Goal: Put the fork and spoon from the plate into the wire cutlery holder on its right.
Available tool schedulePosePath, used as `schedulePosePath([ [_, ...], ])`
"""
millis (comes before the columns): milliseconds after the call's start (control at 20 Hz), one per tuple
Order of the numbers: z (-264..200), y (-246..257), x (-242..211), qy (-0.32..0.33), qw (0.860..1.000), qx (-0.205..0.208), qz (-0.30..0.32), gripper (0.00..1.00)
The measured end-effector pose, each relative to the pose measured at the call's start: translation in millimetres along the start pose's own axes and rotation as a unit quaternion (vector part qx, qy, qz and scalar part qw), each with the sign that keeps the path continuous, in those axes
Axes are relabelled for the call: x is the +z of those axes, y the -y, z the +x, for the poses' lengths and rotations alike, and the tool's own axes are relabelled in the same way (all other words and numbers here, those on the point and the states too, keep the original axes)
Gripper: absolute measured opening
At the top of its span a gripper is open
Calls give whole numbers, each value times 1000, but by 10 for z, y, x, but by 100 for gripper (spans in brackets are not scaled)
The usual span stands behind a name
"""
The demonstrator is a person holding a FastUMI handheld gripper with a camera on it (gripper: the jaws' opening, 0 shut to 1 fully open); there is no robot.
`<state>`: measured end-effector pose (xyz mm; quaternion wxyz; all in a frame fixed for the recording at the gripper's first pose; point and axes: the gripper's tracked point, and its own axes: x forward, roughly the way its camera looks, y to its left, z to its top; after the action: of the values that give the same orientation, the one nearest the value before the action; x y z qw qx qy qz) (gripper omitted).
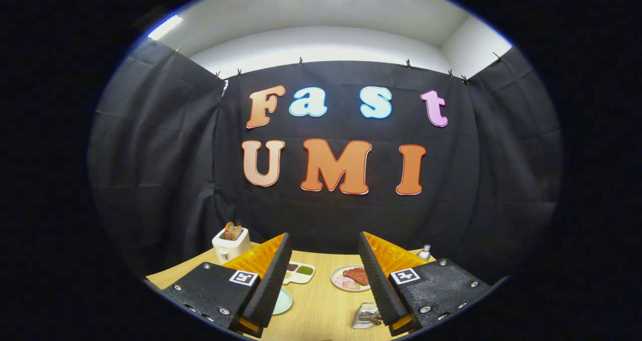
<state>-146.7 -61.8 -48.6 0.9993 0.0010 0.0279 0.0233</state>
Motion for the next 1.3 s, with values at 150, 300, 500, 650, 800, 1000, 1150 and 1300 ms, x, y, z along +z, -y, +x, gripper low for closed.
schedulePosePath([
  [150,-71,-115,110,12,1000,13,-5,81],
  [300,-86,-56,224,27,999,17,-16,82],
  [500,-57,149,327,42,999,13,-13,84],
  [650,-3,278,319,44,999,11,-10,84],
  [800,14,365,338,50,999,12,-7,84],
  [1000,-20,424,399,62,998,12,-8,84],
  [1150,-53,404,327,58,998,17,-8,84],
  [1300,-92,422,204,43,999,17,-12,84],
])
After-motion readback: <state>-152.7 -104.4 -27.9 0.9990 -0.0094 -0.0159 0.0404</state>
